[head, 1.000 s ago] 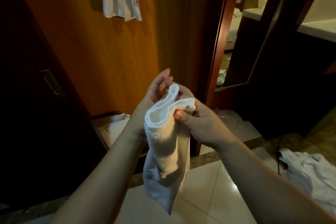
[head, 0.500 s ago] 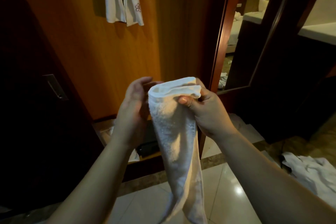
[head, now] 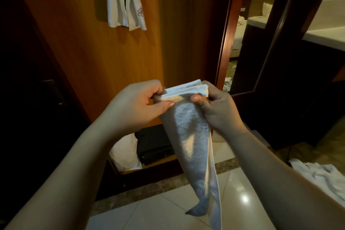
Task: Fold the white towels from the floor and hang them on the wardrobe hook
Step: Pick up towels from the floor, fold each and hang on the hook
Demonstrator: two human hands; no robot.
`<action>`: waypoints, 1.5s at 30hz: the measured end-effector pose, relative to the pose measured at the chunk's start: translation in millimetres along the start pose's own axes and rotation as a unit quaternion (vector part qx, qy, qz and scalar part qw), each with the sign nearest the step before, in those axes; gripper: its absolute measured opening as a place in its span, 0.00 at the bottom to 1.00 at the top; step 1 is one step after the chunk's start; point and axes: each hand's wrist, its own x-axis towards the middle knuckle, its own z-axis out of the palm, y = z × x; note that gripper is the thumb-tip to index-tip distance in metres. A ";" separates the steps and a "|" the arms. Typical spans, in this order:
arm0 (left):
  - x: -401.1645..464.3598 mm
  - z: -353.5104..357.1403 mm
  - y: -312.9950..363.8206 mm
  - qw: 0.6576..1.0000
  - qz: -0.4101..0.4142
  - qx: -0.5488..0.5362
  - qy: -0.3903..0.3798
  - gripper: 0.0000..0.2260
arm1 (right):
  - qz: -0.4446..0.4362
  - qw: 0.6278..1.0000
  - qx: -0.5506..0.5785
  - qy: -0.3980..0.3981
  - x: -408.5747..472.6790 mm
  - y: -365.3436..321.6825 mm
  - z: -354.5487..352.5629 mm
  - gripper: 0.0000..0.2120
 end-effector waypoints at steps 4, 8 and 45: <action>7.8 15.7 6.9 0.964 -0.050 -0.256 0.051 0.08 | 0.000 0.999 0.030 0.018 6.7 -3.8 -6.4 0.13; 20.7 31.5 8.8 0.850 -0.107 -0.515 0.035 0.22 | -0.011 0.997 0.062 0.032 17.5 -9.1 -9.5 0.30; 75.3 -7.0 -33.6 0.847 -0.217 -0.481 0.054 0.18 | 0.268 0.928 0.168 -0.197 26.4 83.2 -1.5 0.44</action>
